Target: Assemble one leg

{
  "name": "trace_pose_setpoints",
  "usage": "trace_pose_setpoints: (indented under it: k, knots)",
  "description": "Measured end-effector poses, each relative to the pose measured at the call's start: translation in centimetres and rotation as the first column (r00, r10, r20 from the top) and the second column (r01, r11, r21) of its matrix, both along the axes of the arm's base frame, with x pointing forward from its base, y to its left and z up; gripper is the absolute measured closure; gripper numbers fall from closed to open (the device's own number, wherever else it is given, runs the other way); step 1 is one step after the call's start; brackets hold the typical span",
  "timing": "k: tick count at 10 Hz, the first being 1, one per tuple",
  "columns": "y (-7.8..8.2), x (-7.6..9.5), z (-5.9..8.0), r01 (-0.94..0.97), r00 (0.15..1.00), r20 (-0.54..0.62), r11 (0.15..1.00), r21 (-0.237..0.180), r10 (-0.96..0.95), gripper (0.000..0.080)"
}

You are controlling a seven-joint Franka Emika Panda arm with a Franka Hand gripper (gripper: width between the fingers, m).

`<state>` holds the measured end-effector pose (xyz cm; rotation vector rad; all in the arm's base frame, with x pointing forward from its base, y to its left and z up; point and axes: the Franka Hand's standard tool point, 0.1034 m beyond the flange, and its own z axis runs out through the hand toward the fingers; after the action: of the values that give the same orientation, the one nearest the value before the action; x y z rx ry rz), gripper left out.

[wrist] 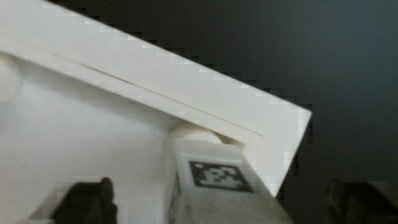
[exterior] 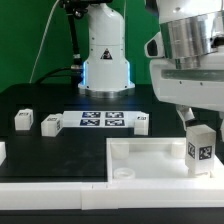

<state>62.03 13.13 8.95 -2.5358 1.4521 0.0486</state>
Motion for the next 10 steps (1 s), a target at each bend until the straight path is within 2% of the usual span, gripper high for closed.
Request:
trace_pose_setpoints:
  k: [1, 2, 3, 4, 6, 9, 10]
  knots:
    - [-0.16, 0.18, 0.08, -0.098, 0.995, 0.023, 0.995, -0.011, 0.098, 0.0164]
    - [-0.28, 0.25, -0.05, -0.308, 0.949, 0.054, 0.951, -0.034, 0.309, 0.0152]
    - [-0.24, 0.35, -0.06, -0.375, 0.924, 0.066, 0.926, -0.043, 0.377, 0.0152]
    - [-0.41, 0.38, -0.14, -0.503, 0.857, 0.088, 0.862, -0.068, 0.507, 0.015]
    - [-0.65, 0.36, -0.24, -0.681, 0.715, 0.112, 0.724, -0.109, 0.69, 0.015]
    - [-0.82, 0.38, -0.48, -0.896, 0.382, 0.112, 0.397, -0.199, 0.917, 0.015]
    - [-0.86, 0.42, -0.49, -0.923, 0.299, 0.104, 0.315, -0.221, 0.948, 0.015]
